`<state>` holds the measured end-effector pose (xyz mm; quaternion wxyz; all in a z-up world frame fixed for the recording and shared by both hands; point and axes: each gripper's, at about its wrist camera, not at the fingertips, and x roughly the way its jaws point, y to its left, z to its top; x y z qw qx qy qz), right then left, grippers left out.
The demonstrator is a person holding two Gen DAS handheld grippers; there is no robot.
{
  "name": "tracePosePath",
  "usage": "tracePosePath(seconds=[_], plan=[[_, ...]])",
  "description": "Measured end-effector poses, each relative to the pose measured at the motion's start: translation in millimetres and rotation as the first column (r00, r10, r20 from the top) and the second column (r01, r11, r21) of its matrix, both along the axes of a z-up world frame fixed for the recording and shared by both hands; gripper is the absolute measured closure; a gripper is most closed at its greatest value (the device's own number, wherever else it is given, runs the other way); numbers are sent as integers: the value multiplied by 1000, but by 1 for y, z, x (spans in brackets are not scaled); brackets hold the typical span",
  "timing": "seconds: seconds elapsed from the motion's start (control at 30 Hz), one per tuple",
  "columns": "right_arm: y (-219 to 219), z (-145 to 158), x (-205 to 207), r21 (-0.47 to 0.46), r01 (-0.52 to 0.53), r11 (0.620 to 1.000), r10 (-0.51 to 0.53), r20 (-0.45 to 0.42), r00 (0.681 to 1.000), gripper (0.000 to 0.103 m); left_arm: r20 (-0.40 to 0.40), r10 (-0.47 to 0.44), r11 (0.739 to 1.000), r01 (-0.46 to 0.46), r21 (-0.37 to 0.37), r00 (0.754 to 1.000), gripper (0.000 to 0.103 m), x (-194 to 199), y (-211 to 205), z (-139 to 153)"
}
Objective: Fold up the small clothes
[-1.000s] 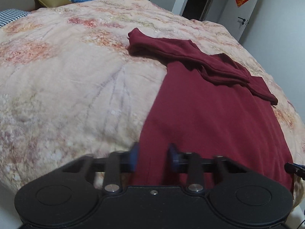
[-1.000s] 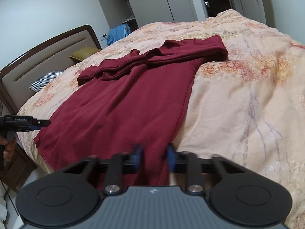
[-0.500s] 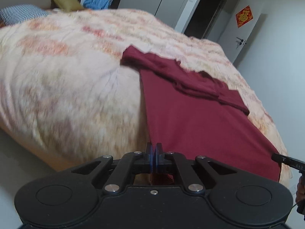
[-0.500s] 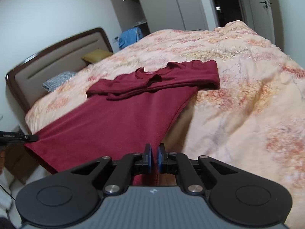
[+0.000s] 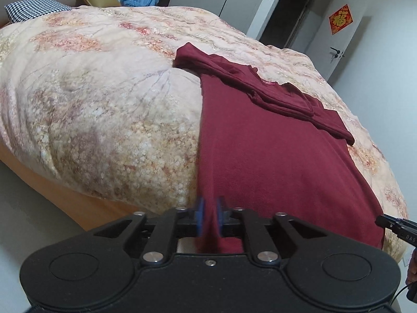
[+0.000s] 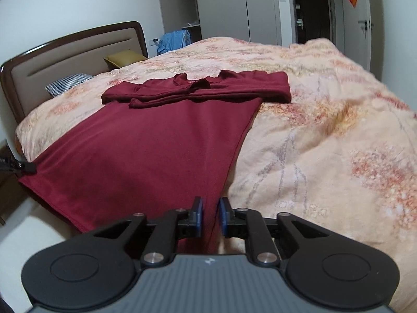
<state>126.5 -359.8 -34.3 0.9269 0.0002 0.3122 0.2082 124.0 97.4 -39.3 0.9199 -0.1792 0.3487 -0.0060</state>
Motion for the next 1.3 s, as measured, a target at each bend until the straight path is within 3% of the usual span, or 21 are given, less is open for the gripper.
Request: tracePosePath(seconds=[0.03, 0.13, 0.2, 0.27, 0.37, 0.5, 0.6, 0.77, 0.87, 0.97, 1.03, 1.1, 1.13, 1.17, 1.3], plan=[[0, 1, -3, -10, 0, 1000, 0, 9, 1000, 75, 3, 0, 1000, 0, 0, 1000, 80, -1, 0, 0], [1, 4, -12, -39, -11, 999, 13, 49, 999, 42, 15, -5, 1000, 5, 23, 1000, 53, -6, -3, 3], [3, 8, -20, -79, -42, 996, 50, 98, 994, 30, 27, -5, 998, 3, 64, 1000, 21, -9, -7, 5], [10, 10, -30, -149, -86, 985, 109, 150, 983, 19, 50, -10, 993, 4, 116, 999, 15, -13, -13, 9], [26, 10, -48, -258, -158, 953, 212, 200, 956, 11, 70, -32, 984, 20, 175, 997, 1, -14, -22, 12], [51, -1, -63, -394, -241, 887, 341, 207, 917, 9, 89, -66, 973, 44, 226, 994, 1, -12, -36, 14], [70, -14, -69, -496, -300, 815, 439, 190, 878, 13, 81, -90, 968, 68, 243, 993, 1, -8, -48, 14], [100, -34, -72, -619, -432, 656, 600, 81, 796, 43, 77, -142, 963, 120, 240, 987, 1, -3, -66, 11], [113, -47, -73, -685, -453, 571, 652, 43, 757, 51, 97, -206, 964, 185, 192, 974, 1, -5, -74, 7], [121, -62, -76, -762, -426, 488, 674, 19, 738, 51, 96, -252, 955, 232, 185, 963, 1, -6, -83, 2], [122, -68, -75, -774, -415, 478, 666, 12, 746, 54, 105, -287, 943, 262, 206, 952, 1, -9, -90, -1], [121, -68, -74, -773, -398, 494, 653, 28, 757, 71, 110, -321, 928, 290, 234, 941, 1, -11, -97, -3], [121, -67, -73, -774, -385, 502, 646, 39, 762, 84, 109, -338, 920, 303, 248, 935, 1, -12, -100, -4], [119, -65, -71, -771, -376, 515, 639, 52, 768, 89, 106, -357, 911, 321, 260, 928, 1, -13, -104, -5], [112, -41, -57, -649, -427, 630, 589, 40, 807, 91, 88, -445, 875, 411, 257, 891, 2, -15, -117, -11]])
